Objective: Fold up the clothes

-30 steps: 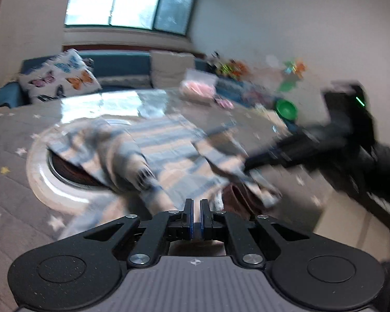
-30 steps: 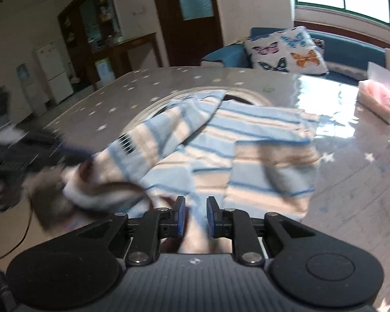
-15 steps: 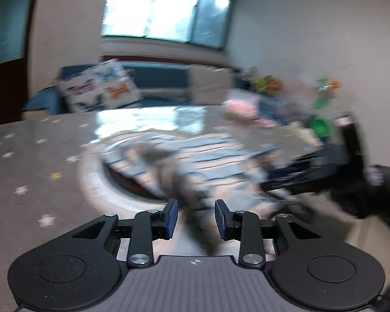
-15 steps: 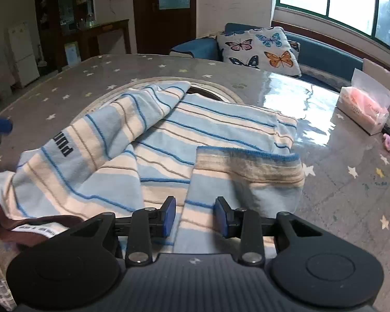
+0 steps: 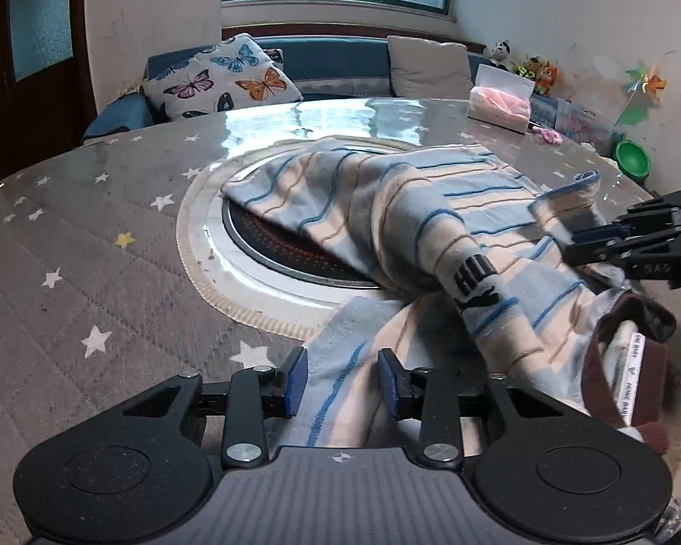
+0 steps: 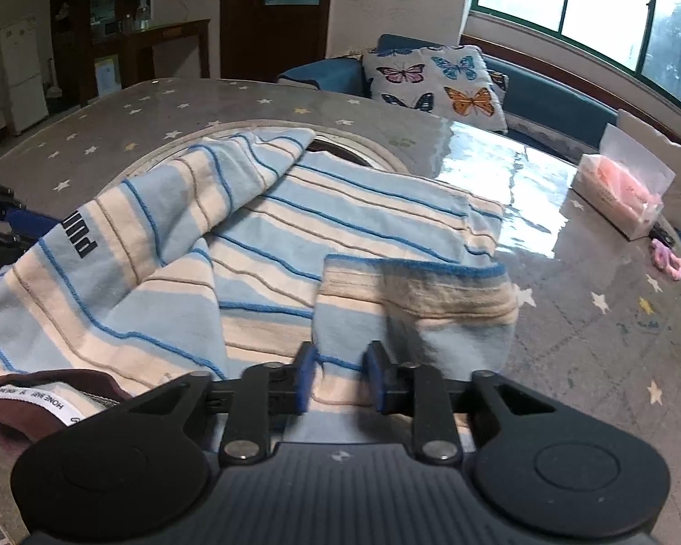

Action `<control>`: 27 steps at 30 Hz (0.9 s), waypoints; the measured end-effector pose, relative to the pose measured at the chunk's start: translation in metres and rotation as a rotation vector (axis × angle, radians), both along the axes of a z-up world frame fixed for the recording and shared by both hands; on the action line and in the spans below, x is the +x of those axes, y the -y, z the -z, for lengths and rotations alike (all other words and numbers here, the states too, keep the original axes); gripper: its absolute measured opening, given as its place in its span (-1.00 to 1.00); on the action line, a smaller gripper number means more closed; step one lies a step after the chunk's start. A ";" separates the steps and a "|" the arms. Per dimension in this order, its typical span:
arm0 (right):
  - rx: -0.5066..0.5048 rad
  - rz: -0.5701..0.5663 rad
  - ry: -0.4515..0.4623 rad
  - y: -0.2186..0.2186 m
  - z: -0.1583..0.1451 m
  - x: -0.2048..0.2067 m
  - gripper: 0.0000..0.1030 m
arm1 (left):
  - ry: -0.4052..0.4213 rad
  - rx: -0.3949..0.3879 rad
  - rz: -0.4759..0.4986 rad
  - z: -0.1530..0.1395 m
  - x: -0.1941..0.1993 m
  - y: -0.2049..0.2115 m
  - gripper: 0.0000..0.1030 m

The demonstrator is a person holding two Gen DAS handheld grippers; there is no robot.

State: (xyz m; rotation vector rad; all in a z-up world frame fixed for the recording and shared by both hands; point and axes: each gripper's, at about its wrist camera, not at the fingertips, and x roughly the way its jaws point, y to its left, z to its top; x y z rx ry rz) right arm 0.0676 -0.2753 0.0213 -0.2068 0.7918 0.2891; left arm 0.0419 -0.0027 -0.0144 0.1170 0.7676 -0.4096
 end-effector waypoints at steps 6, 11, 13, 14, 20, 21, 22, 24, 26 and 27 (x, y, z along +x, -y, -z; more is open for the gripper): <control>0.008 0.065 0.040 0.015 -0.008 -0.010 -0.90 | 0.015 0.000 -0.003 0.001 -0.002 -0.001 -0.86; 0.020 0.156 0.066 0.038 -0.016 -0.021 -0.91 | 0.037 0.016 -0.025 -0.002 -0.009 -0.002 -0.91; 0.021 0.199 0.075 0.050 -0.019 -0.025 -0.91 | 0.051 0.014 -0.039 -0.004 -0.012 -0.006 -0.92; 0.021 0.220 0.079 0.056 -0.019 -0.028 -0.91 | 0.058 0.016 -0.051 -0.006 -0.014 -0.008 -0.92; 0.026 0.372 0.062 0.093 -0.014 -0.044 -0.91 | 0.092 0.042 -0.184 -0.013 -0.025 -0.033 -0.93; 0.026 0.391 0.059 0.097 -0.012 -0.047 -0.91 | 0.097 0.043 -0.209 -0.015 -0.027 -0.039 -0.93; 0.027 0.413 0.054 0.102 -0.010 -0.050 -0.91 | 0.102 0.048 -0.239 -0.017 -0.031 -0.045 -0.94; 0.040 0.451 0.035 0.112 -0.005 -0.057 -0.91 | 0.116 0.056 -0.300 -0.021 -0.038 -0.058 -0.94; 0.044 0.469 0.021 0.115 -0.002 -0.061 -0.91 | 0.124 0.058 -0.357 -0.025 -0.046 -0.072 -0.94; 0.044 0.472 0.016 0.116 -0.001 -0.064 -0.91 | 0.122 0.057 -0.376 -0.026 -0.049 -0.076 -0.94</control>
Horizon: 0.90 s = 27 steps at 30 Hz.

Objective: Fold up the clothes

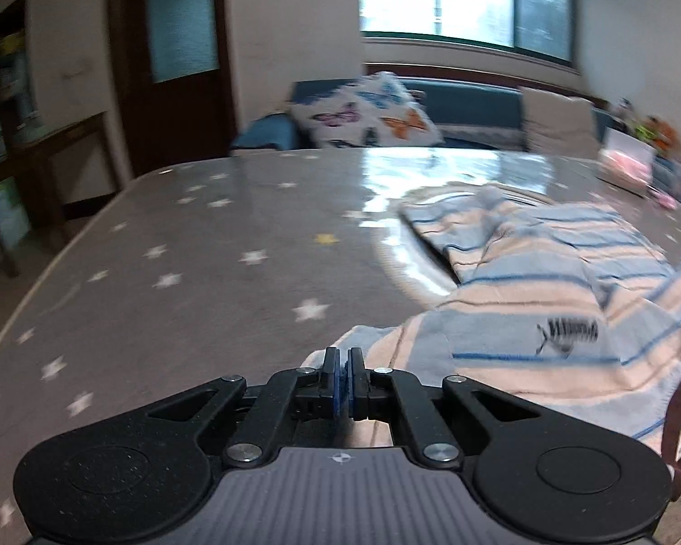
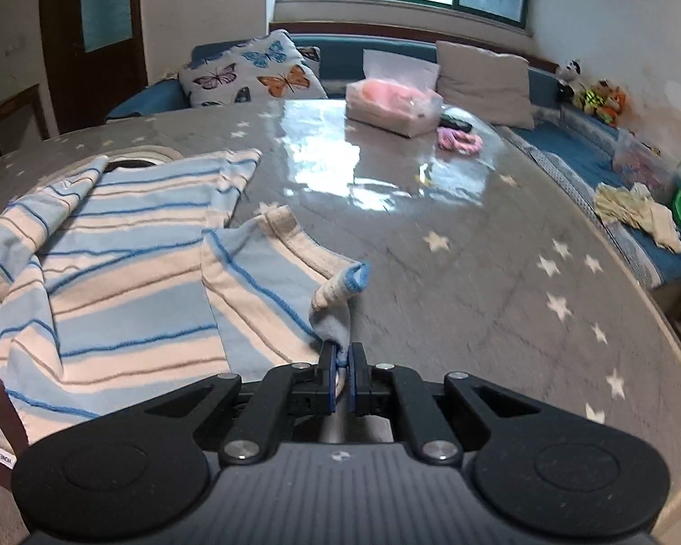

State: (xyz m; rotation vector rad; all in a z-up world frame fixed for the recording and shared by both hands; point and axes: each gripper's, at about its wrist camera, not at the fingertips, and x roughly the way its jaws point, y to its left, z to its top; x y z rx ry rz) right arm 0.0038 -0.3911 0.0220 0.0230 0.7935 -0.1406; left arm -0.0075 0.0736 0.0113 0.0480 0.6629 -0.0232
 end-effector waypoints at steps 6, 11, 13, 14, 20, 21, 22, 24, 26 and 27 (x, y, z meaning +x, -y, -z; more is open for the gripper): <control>0.020 -0.001 -0.017 -0.003 0.000 -0.010 -0.89 | -0.024 0.004 -0.063 0.004 -0.017 -0.014 -0.94; 0.022 -0.005 -0.026 -0.004 -0.004 -0.012 -0.86 | -0.023 0.029 -0.110 0.003 -0.032 -0.012 -0.94; 0.025 -0.006 -0.033 -0.004 -0.004 -0.015 -0.84 | -0.020 0.041 -0.119 0.001 -0.037 -0.010 -0.94; 0.025 -0.004 -0.034 -0.003 -0.005 -0.017 -0.83 | -0.023 0.048 -0.124 0.001 -0.038 -0.010 -0.94; 0.010 -0.004 0.004 -0.003 -0.015 -0.015 -0.76 | -0.047 0.070 -0.135 0.001 -0.036 -0.007 -0.94; 0.006 -0.009 0.008 -0.004 -0.016 -0.014 -0.75 | -0.046 0.073 -0.135 0.000 -0.037 -0.009 -0.94; 0.003 -0.016 0.012 -0.005 -0.017 -0.011 -0.74 | -0.044 0.080 -0.133 -0.001 -0.037 -0.007 -0.94; 0.007 -0.045 0.018 -0.007 -0.018 -0.001 -0.67 | -0.045 0.083 -0.129 0.000 -0.036 -0.009 -0.94; 0.010 -0.076 0.024 -0.010 -0.019 0.008 -0.50 | -0.054 0.084 -0.128 0.001 -0.035 -0.011 -0.94; 0.015 -0.102 0.026 -0.011 -0.017 0.016 -0.46 | -0.059 0.084 -0.129 0.003 -0.033 -0.015 -0.93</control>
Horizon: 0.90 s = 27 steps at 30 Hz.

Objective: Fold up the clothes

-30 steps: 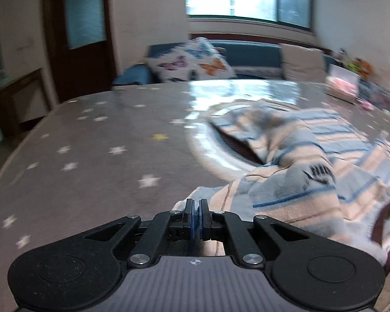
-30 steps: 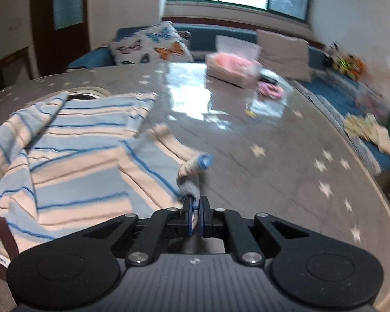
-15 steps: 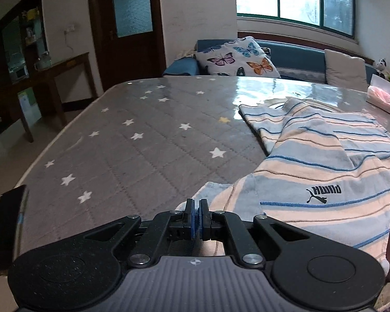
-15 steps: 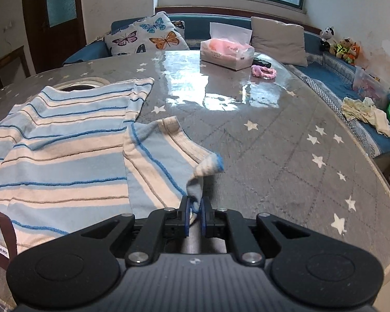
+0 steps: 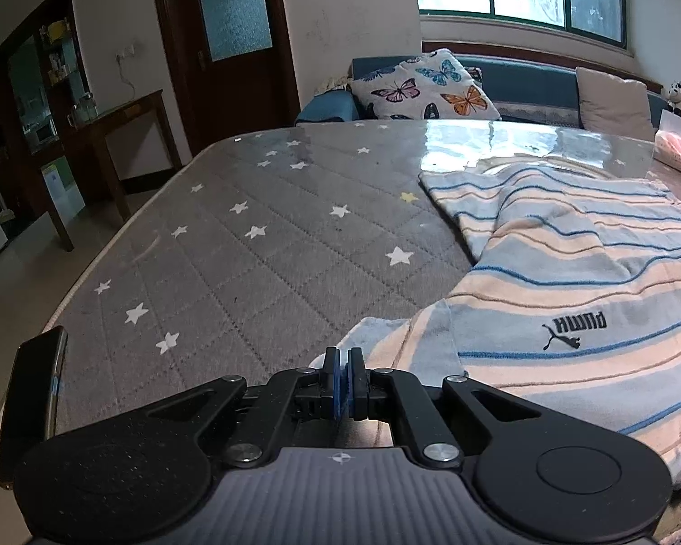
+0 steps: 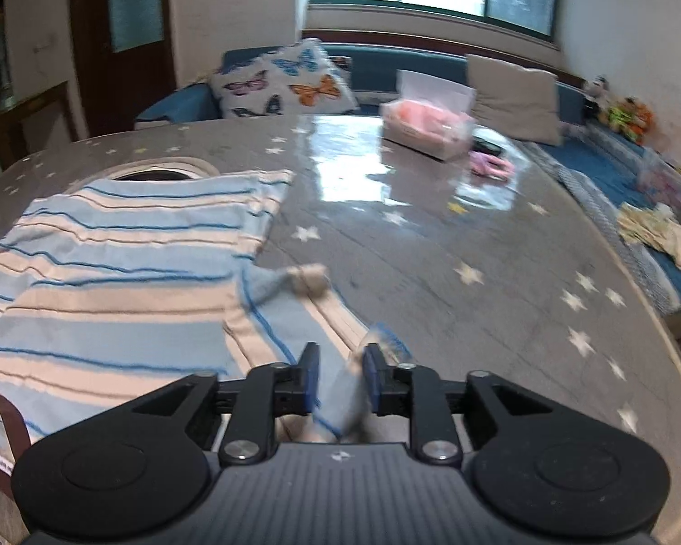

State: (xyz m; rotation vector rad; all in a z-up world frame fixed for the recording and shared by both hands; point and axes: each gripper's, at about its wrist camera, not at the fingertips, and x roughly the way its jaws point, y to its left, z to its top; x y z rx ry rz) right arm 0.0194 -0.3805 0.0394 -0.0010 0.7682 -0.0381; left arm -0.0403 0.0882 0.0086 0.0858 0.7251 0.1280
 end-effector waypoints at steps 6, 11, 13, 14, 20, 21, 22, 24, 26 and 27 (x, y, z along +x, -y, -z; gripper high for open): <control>-0.007 0.008 -0.008 0.001 0.004 0.024 -0.38 | -0.008 0.011 -0.007 0.001 0.005 -0.003 -0.93; -0.016 0.026 -0.040 0.008 0.010 0.013 -0.19 | -0.025 0.014 -0.006 0.007 0.011 -0.004 -0.93; -0.006 0.049 -0.064 0.014 0.015 0.006 -0.23 | -0.028 0.016 -0.002 0.008 0.012 -0.005 -0.93; 0.003 0.057 -0.069 0.016 0.017 0.004 -0.33 | -0.027 0.016 -0.003 0.008 0.012 -0.005 -0.93; 0.022 0.098 -0.077 0.020 0.016 -0.021 -0.95 | -0.018 0.022 0.007 0.007 0.013 -0.007 -0.93; 0.012 0.100 -0.080 0.020 0.015 -0.024 -0.95 | -0.016 0.023 0.009 0.006 0.011 -0.006 -0.93; -0.001 0.103 -0.089 0.020 0.014 -0.029 -0.96 | -0.014 0.022 0.012 0.006 0.010 -0.006 -0.93; -0.017 0.110 -0.107 0.020 0.012 -0.037 -0.96 | -0.013 0.024 0.017 0.006 0.009 -0.008 -0.93; -0.029 0.125 -0.122 0.022 0.011 -0.043 -0.96 | -0.024 0.029 0.015 0.009 0.011 -0.010 -0.91; -0.031 0.132 -0.122 0.023 0.010 -0.047 -0.96 | -0.029 0.040 0.006 0.010 0.011 -0.010 -0.90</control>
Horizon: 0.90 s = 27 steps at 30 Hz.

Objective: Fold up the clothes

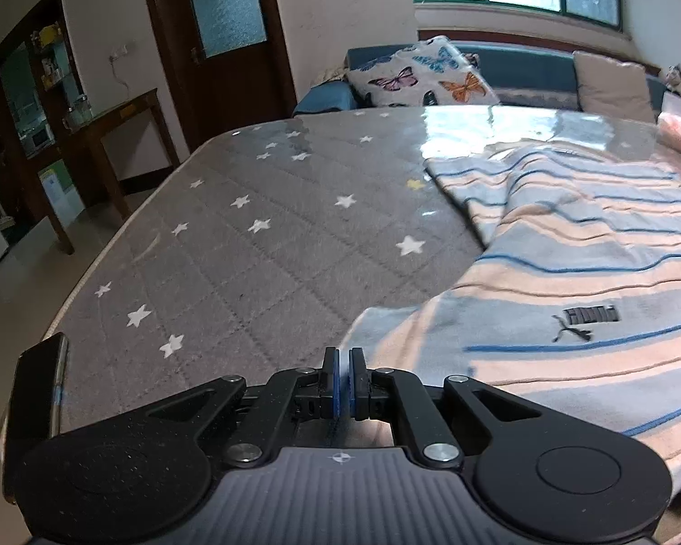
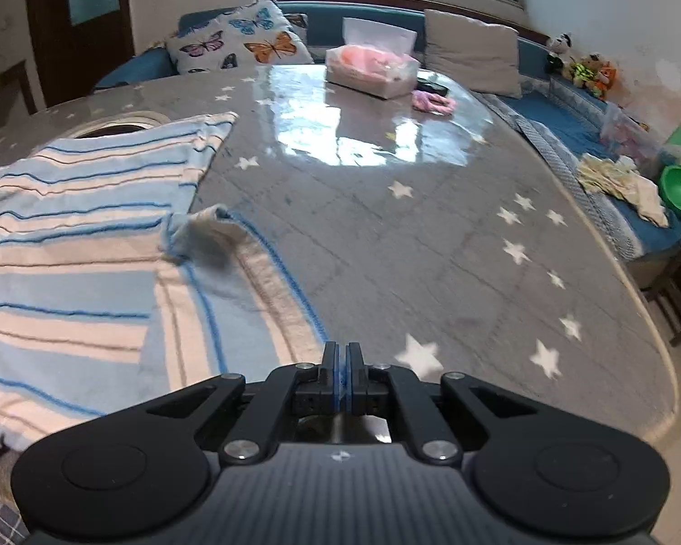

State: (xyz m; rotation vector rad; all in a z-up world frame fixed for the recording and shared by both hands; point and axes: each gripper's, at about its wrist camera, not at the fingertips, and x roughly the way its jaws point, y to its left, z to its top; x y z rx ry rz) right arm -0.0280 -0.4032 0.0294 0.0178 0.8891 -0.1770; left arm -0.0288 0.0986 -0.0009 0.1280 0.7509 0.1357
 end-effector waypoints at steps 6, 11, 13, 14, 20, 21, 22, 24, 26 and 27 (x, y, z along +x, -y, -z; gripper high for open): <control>-0.011 0.002 0.016 0.003 -0.013 0.000 -0.85 | -0.003 -0.020 -0.033 -0.005 0.000 -0.014 -0.86; 0.048 -0.047 0.068 -0.002 -0.031 0.019 -0.80 | 0.021 -0.026 -0.026 -0.017 0.006 -0.015 -0.79; 0.066 -0.083 0.083 -0.007 -0.035 0.033 -0.72 | 0.029 -0.025 -0.016 -0.023 0.014 -0.010 -0.59; 0.073 -0.103 0.088 -0.011 -0.037 0.040 -0.68 | 0.035 -0.029 -0.005 -0.026 0.018 -0.008 -0.54; 0.090 -0.223 0.095 -0.037 -0.043 0.088 -0.49 | 0.045 -0.063 0.057 -0.037 0.055 0.014 -0.30; 0.093 -0.239 0.094 -0.041 -0.043 0.096 -0.48 | 0.041 -0.075 0.063 -0.038 0.064 0.017 -0.26; 0.094 -0.252 0.094 -0.045 -0.043 0.104 -0.48 | 0.035 -0.088 0.069 -0.038 0.073 0.019 -0.25; 0.093 -0.274 0.094 -0.052 -0.044 0.121 -0.41 | 0.019 -0.112 0.069 -0.037 0.093 0.024 -0.25; 0.096 -0.287 0.092 -0.055 -0.044 0.136 -0.30 | -0.006 -0.150 0.074 -0.035 0.118 0.028 -0.25; 0.094 -0.292 0.090 -0.058 -0.043 0.147 -0.30 | -0.017 -0.163 0.075 -0.032 0.127 0.029 -0.25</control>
